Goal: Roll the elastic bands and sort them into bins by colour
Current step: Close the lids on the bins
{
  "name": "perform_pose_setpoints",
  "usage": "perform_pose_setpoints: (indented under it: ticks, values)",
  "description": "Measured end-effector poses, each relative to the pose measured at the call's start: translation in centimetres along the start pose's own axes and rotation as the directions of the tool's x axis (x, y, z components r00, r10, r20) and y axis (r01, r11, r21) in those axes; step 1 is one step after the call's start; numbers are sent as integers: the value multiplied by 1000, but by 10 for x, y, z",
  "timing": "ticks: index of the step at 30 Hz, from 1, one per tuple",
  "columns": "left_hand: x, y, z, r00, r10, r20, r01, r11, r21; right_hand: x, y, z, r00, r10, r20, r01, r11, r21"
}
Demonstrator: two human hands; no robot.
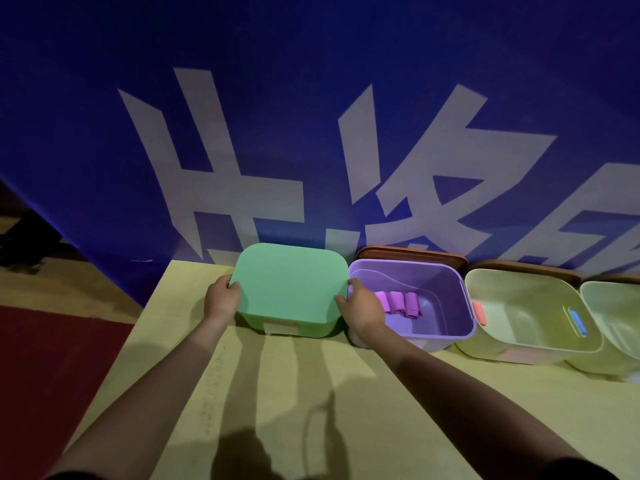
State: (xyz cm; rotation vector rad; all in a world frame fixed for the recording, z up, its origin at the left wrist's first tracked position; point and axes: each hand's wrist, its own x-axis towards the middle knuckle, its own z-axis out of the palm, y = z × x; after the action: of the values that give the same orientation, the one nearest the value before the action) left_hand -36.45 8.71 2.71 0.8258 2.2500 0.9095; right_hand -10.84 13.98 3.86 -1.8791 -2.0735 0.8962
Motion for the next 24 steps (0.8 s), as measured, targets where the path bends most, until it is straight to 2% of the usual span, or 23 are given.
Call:
perform_pose_setpoints:
  ticks: [4, 8, 12, 18, 24]
  values:
    - [12, 11, 5, 997, 74, 31, -78, 983, 164, 14, -5, -3, 998, -55, -15, 54, 998, -33]
    - [26, 23, 14, 979, 187, 78, -203, 920, 335, 28, -10, -7, 998, -63, 22, 65, 994, -85]
    - [33, 23, 22, 977, 175, 126, -212, 881, 423, 35, -8, -2, 998, -57, 31, 61, 989, -131]
    - [29, 7, 28, 959, 276, 70, -271, 810, 521, 29, 1, 8, 996, -90, -24, 83, 978, -191]
    - [32, 9, 34, 969, 233, 76, -232, 774, 589, 35, 2, 7, 996, -74, 42, 82, 975, -206]
